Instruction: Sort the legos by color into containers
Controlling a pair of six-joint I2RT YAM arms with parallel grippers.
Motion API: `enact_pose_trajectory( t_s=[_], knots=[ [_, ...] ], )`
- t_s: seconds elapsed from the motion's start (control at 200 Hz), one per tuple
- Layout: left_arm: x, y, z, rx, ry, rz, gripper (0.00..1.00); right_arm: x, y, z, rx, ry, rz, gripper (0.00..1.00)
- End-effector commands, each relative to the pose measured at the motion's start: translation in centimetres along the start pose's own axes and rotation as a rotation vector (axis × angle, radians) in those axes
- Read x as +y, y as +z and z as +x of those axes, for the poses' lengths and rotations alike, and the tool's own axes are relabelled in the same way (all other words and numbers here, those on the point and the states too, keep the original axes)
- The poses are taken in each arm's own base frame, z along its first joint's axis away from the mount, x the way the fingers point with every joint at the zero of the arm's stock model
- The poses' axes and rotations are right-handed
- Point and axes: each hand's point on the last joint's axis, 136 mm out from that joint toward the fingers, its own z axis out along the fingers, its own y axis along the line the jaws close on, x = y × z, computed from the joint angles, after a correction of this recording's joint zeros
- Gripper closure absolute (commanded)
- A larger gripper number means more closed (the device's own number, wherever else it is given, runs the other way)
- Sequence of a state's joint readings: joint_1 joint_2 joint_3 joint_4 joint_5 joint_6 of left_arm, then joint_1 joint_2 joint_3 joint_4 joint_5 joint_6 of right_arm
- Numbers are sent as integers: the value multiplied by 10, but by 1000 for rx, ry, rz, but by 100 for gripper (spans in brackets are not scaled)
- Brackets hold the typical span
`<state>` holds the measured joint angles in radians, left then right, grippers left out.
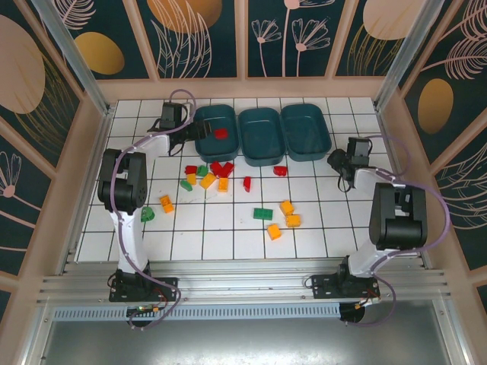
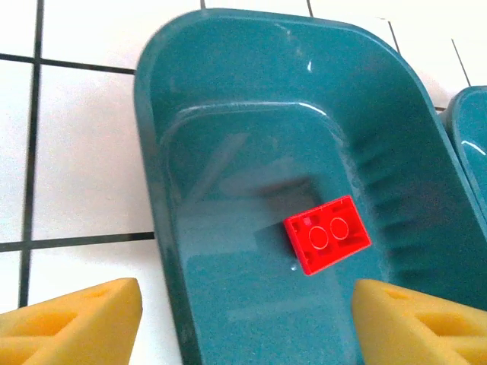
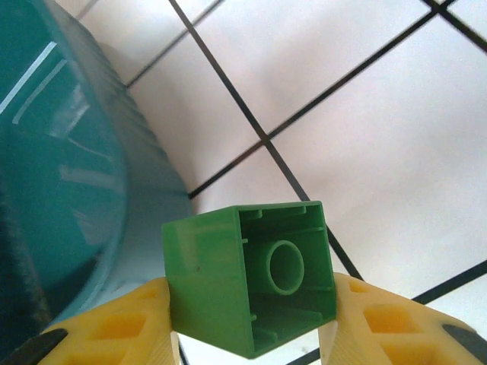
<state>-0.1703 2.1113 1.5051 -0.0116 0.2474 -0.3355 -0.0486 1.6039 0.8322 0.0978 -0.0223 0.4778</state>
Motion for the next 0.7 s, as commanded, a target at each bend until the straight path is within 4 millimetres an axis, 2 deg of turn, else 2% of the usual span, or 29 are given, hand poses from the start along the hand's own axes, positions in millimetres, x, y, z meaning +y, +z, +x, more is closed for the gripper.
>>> enact_pose_trajectory(
  t_s=[0.0, 0.075, 0.2, 0.215, 0.22, 0.265, 0.33, 0.345, 0.44, 0.515, 0.586, 0.696],
  knots=[
    [-7, -41, -34, -113, -18, -48, 20, 17, -24, -9, -53, -33, -3, 75],
    [-5, -63, -41, -169, -60, -84, 14, 47, -34, -5, -56, -84, -52, 74],
    [3, -106, -35, -263, -171, -139, 2, 121, -38, 21, -13, -203, -175, 74],
    [8, -108, -27, -260, -188, -153, 1, 129, -38, 24, -7, -219, -188, 74],
    [6, -114, -31, -276, -192, -150, 2, 133, -37, 27, -2, -226, -193, 74],
    [13, -132, -21, -311, -241, -176, 2, 158, -32, 40, 24, -276, -225, 74],
    [25, -149, 8, -312, -314, -205, 2, 188, -24, 56, 56, -338, -253, 73],
    [29, -149, 19, -297, -323, -212, 2, 191, -22, 59, 66, -348, -255, 73],
    [41, -169, 61, -278, -381, -242, 1, 218, -6, 74, 99, -408, -262, 71],
    [45, -181, 89, -263, -399, -232, 2, 233, 3, 80, 117, -432, -270, 64],
    [52, -193, 106, -250, -395, -269, 1, 241, 9, 82, 129, -446, -263, 50],
    [51, -211, 121, -245, -382, -264, 2, 257, -2, 75, 96, -471, -271, 38]
  ],
)
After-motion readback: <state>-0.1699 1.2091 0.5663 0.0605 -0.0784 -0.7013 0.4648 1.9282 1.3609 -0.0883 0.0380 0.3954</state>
